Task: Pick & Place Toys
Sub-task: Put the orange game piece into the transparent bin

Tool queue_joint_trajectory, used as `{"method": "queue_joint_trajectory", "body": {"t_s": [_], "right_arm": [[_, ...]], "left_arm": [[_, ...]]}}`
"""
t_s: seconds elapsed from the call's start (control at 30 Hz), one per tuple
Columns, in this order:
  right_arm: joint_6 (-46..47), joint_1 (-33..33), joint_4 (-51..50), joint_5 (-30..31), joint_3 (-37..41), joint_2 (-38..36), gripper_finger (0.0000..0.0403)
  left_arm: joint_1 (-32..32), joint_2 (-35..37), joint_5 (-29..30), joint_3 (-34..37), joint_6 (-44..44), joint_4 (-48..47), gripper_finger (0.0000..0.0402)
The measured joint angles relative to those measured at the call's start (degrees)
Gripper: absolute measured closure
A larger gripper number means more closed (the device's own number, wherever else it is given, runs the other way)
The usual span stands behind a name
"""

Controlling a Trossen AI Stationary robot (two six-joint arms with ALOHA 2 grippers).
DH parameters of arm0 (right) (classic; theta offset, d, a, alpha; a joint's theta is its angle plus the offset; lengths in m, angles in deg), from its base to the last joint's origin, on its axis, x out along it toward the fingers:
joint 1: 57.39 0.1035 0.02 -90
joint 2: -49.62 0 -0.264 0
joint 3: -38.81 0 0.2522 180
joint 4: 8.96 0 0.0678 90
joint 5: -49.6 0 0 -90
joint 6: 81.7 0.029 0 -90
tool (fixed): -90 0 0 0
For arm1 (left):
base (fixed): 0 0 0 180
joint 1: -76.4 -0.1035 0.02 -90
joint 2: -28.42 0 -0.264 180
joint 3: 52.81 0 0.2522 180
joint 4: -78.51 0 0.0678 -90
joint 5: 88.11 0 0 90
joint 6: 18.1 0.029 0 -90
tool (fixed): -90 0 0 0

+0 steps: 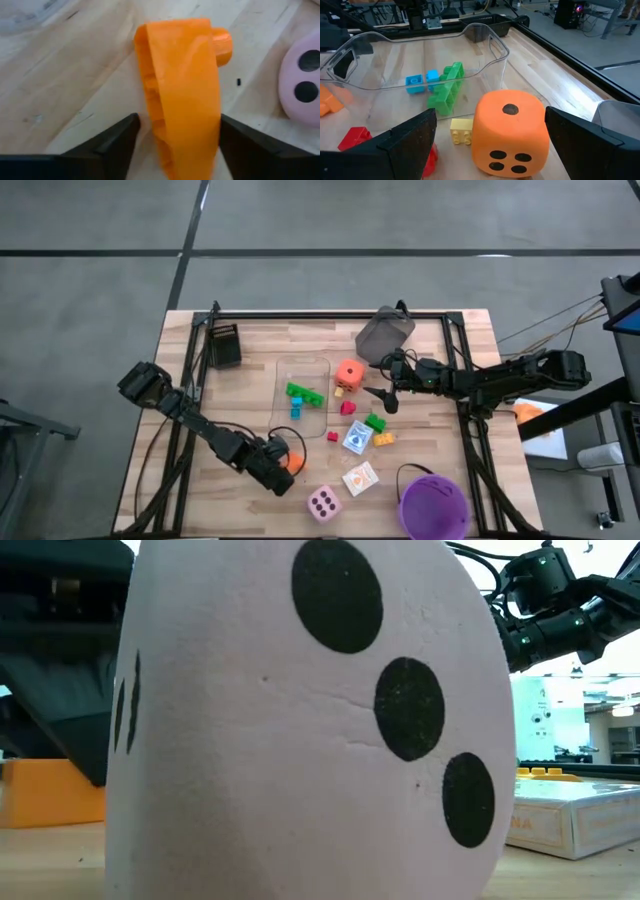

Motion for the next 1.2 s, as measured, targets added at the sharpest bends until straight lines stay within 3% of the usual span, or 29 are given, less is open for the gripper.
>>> {"method": "queue_joint_trajectory", "body": {"t_s": [0.2,0.37,0.6,0.8,1.0,1.2], "right_arm": [[0.0,0.2,-0.2,0.0,0.0,0.0,0.0034],[0.0,0.3,-0.5,0.0,0.0,0.0,0.0034],[0.0,0.6,-0.5,0.0,0.0,0.0,0.0034],[0.0,0.7,-0.5,0.0,0.0,0.0,0.0034],[-0.3,1.1,-0.1,0.0,0.0,0.0,0.0034],[-2.3,2.9,4.6,-0.5,0.0,0.0,0.0034]], "left_arm": [[0.1,0.6,-3.9,0.1,1.8,-0.8,0.0266],[0.1,2.8,-7.1,0.5,7.8,-1.8,0.0269],[1.4,6.9,-6.8,0.8,15.4,-3.2,0.0269],[5.4,8.1,2.5,0.7,23.7,-2.1,0.0269],[10.3,9.6,18.4,0.6,33.9,6.4,0.0269],[10.0,12.7,28.4,0.6,41.1,9.3,0.0269]]}}
